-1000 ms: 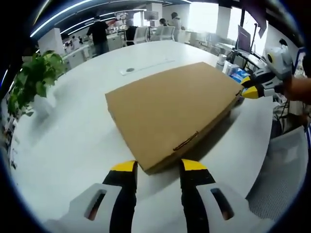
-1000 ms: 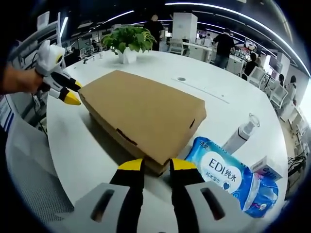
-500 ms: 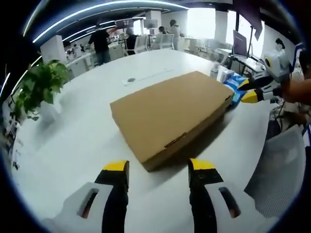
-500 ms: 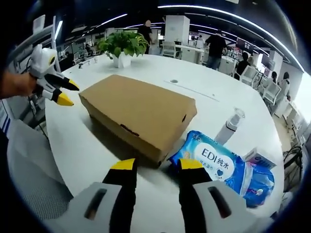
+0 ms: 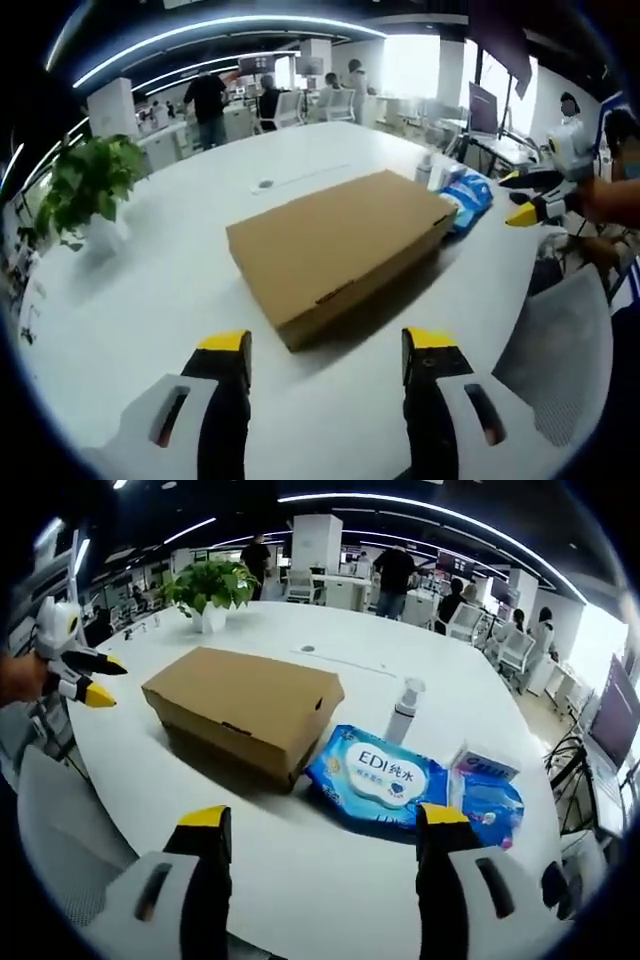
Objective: Operate the shoe box by opening the lid, removing the specified soft item, and placing it in the target area until the item is outside and the box remains undamaged.
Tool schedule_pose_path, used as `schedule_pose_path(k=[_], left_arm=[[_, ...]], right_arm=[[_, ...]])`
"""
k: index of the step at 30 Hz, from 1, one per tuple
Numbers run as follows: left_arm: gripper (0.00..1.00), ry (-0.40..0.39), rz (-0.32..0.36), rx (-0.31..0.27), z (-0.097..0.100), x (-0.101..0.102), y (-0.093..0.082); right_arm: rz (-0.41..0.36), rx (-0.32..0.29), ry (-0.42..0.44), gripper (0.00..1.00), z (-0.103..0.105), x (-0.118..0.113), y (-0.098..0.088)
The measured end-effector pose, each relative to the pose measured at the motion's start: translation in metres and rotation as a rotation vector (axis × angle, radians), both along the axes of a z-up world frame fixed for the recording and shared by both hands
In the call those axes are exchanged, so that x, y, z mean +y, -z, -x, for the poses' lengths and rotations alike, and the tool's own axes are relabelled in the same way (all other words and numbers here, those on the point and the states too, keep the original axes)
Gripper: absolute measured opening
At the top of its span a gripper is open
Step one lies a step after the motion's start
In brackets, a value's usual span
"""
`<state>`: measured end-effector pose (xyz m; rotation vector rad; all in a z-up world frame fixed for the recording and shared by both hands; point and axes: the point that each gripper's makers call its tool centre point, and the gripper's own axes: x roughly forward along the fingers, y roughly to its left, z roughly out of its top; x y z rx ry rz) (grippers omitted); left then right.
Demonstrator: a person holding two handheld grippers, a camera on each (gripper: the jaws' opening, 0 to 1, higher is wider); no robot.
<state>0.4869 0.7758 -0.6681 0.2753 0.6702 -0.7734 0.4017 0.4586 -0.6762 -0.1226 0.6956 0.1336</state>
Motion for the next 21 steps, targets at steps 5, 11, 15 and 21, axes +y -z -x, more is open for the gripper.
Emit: schedule_pose_path(k=[5, 11, 15, 21], left_arm=[[0.70, 0.002, 0.026, -0.013, 0.007, 0.001, -0.010], [0.83, -0.002, 0.042, -0.039, 0.017, 0.008, -0.020], [0.90, -0.012, 0.053, -0.041, 0.023, 0.018, -0.023], [0.98, 0.006, 0.099, -0.025, 0.035, 0.026, -0.032]], right_arm=[[0.008, -0.011, 0.063, 0.86, 0.016, -0.007, -0.008], [0.006, -0.015, 0.098, 0.90, 0.033, -0.004, -0.017], [-0.005, -0.020, 0.126, 0.96, 0.044, 0.001, -0.025], [0.013, -0.034, 0.175, 0.96, 0.068, 0.006, -0.039]])
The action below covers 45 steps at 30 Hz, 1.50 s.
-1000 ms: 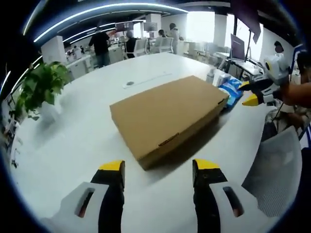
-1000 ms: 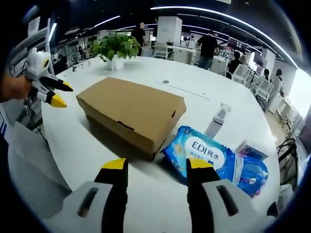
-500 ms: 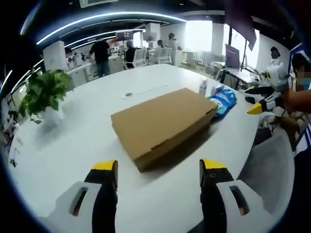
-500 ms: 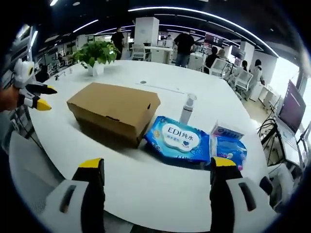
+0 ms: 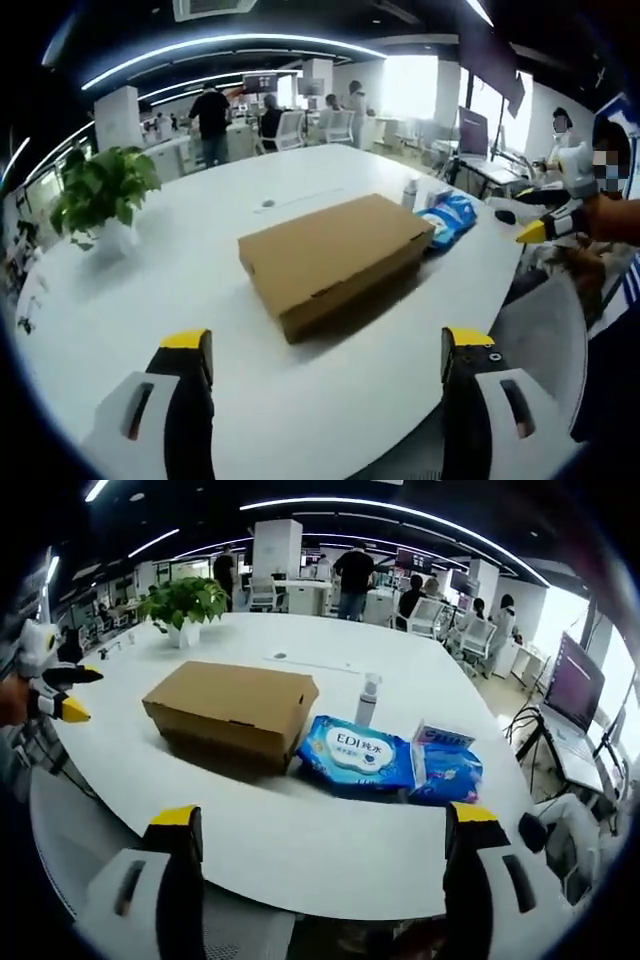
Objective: Operate the shoe box by opening the lid, removing the specified soft item, and placing it in the target area until the item is outside and the box remains undamaged.
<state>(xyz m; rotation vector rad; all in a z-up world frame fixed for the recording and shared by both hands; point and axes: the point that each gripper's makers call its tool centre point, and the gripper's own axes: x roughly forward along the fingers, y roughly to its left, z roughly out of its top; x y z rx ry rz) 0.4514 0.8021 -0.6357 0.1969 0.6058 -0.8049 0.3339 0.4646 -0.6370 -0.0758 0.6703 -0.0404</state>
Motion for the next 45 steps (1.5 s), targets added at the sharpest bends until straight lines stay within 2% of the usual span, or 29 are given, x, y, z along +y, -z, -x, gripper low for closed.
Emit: schedule_pose_path(k=[6, 13, 18, 25, 31, 42, 45], left_arm=[[1.00, 0.045, 0.018, 0.011, 0.018, 0.006, -0.008], [1.00, 0.055, 0.013, 0.023, 0.032, 0.011, -0.014], [1.00, 0.053, 0.007, 0.012, 0.044, 0.002, -0.023], [1.00, 0.034, 0.002, -0.012, 0.062, -0.014, -0.036], [1.00, 0.019, -0.019, -0.011, 0.078, -0.023, -0.035], [0.99, -0.007, -0.039, -0.033, 0.088, -0.035, -0.040], [0.99, -0.011, -0.048, -0.019, 0.090, -0.038, -0.036]], right_arm=[[0.015, -0.002, 0.058, 0.96, 0.027, 0.004, -0.012], [0.011, -0.010, 0.080, 0.96, 0.042, 0.007, -0.020], [0.010, -0.020, 0.079, 0.96, 0.048, 0.001, -0.022], [-0.010, -0.025, 0.036, 0.96, 0.064, -0.006, -0.020], [-0.020, -0.040, 0.015, 0.96, 0.075, -0.016, -0.023], [-0.038, -0.050, -0.031, 0.96, 0.081, -0.024, -0.022], [-0.039, -0.056, -0.034, 0.96, 0.081, -0.028, -0.024]])
